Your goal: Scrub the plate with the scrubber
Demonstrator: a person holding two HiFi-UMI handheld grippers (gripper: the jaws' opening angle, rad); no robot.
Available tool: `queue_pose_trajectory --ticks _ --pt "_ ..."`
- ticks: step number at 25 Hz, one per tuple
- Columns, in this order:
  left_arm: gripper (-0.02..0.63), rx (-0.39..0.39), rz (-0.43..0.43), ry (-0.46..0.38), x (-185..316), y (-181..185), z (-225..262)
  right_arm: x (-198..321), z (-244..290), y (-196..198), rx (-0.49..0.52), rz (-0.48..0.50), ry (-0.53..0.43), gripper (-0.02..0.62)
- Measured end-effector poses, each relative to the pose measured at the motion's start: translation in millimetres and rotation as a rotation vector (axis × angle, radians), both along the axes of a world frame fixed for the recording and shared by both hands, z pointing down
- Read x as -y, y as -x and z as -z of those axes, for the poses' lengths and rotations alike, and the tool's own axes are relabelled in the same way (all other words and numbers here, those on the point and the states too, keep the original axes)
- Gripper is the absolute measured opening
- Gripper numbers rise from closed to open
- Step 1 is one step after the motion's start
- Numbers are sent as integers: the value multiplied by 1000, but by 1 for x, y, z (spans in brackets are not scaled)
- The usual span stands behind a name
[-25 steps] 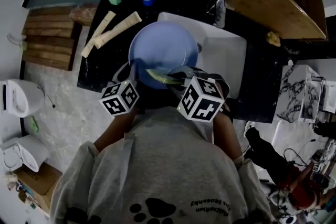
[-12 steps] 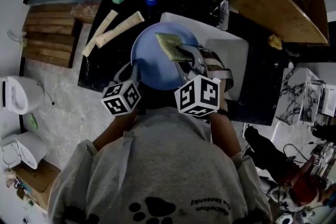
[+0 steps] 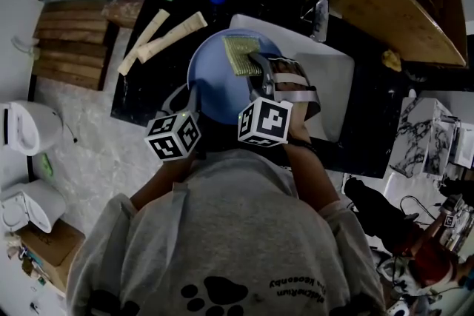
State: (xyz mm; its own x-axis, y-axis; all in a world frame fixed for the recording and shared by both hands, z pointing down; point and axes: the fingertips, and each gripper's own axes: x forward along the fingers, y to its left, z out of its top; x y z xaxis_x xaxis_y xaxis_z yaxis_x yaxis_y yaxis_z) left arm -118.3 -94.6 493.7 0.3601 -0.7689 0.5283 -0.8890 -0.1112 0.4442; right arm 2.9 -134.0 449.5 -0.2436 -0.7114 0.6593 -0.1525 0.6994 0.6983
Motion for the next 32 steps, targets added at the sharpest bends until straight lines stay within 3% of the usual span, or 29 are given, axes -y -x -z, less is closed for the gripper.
queue_pose_trajectory --ticks 4,16,24,32 --pt "23 -3 3 -2 0 0 -1 -2 -23 4 -63 30 14 74" --pt "25 -16 28 11 -2 4 -5 -23 -49 7 -84 47 133 75" --pt "29 -26 42 25 -1 5 -8 -57 -63 3 -82 66 278 78" --pt "29 -26 42 23 0 4 -7 -103 -76 2 -57 130 538 78"
